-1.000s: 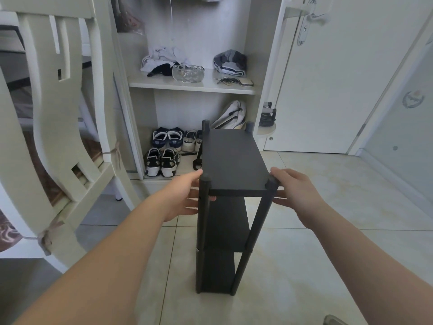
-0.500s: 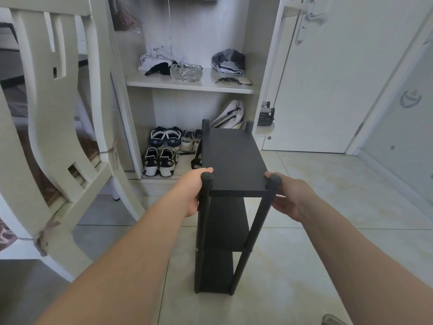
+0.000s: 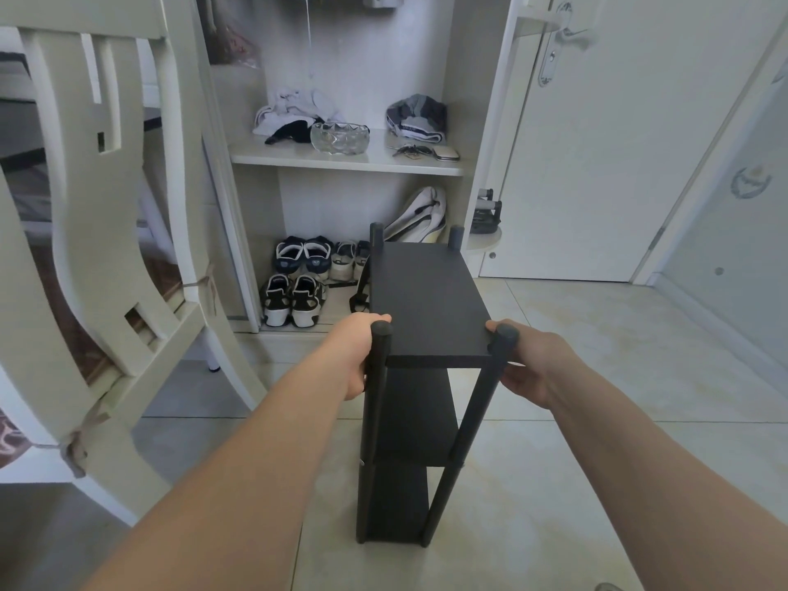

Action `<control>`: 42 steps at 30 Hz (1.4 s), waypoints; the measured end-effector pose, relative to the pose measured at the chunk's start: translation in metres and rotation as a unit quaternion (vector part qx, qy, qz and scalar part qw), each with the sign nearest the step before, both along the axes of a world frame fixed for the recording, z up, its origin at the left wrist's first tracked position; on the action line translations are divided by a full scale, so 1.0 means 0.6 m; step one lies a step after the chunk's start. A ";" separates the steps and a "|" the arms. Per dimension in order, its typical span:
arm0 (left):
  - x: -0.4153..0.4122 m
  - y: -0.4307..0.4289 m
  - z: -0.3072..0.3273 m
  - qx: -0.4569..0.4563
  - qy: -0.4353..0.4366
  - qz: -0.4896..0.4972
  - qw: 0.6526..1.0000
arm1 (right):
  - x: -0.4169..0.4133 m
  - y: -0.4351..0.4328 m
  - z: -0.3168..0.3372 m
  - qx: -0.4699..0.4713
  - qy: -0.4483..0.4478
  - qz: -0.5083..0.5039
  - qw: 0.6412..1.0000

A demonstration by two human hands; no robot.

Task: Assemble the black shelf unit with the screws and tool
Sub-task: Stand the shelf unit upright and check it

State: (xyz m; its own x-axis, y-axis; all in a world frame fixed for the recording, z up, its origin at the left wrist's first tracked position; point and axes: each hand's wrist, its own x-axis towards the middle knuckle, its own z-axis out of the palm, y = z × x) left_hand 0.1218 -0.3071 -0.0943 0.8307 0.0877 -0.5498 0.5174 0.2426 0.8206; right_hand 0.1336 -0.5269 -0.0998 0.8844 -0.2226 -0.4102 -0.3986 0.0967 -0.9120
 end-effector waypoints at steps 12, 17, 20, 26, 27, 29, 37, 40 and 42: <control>-0.008 0.025 -0.014 0.009 -0.026 -0.063 0.998 | -0.031 0.000 0.009 -0.072 -0.027 0.075 0.994; -0.025 0.048 -0.023 0.012 -0.042 -0.049 0.998 | -0.054 -0.008 0.037 -0.191 -0.162 0.106 0.962; -0.045 0.038 -0.037 0.132 -0.043 -0.102 0.985 | -0.074 -0.017 0.043 -0.276 -0.218 0.165 0.921; -0.071 0.035 -0.121 0.255 -0.065 -0.247 0.933 | -0.100 -0.026 0.050 -0.352 -0.271 0.190 0.875; -0.065 0.032 -0.134 0.253 -0.077 -0.236 0.935 | -0.101 -0.027 0.048 -0.353 -0.279 0.187 0.873; -0.057 0.020 -0.153 0.253 -0.093 -0.202 0.942 | -0.097 -0.026 0.048 -0.355 -0.289 0.185 0.870; -0.018 -0.033 -0.172 0.253 -0.172 -0.132 0.943 | -0.077 -0.059 0.039 -0.355 -0.286 0.092 0.885; -0.001 -0.069 -0.172 0.287 -0.200 -0.165 0.922 | -0.081 -0.108 0.019 -0.341 -0.255 0.050 0.903; 0.010 -0.105 -0.174 0.320 -0.214 -0.197 0.902 | -0.089 -0.154 -0.001 -0.330 -0.224 0.017 0.917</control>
State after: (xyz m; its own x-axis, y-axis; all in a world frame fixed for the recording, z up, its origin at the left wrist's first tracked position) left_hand 0.1276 -0.3699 -0.1986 0.9908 -0.0743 -0.1133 0.0635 -0.4839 0.8728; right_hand 0.0804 -0.6191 -0.1002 0.9421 -0.2612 0.2105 0.0379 -0.5405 -0.8405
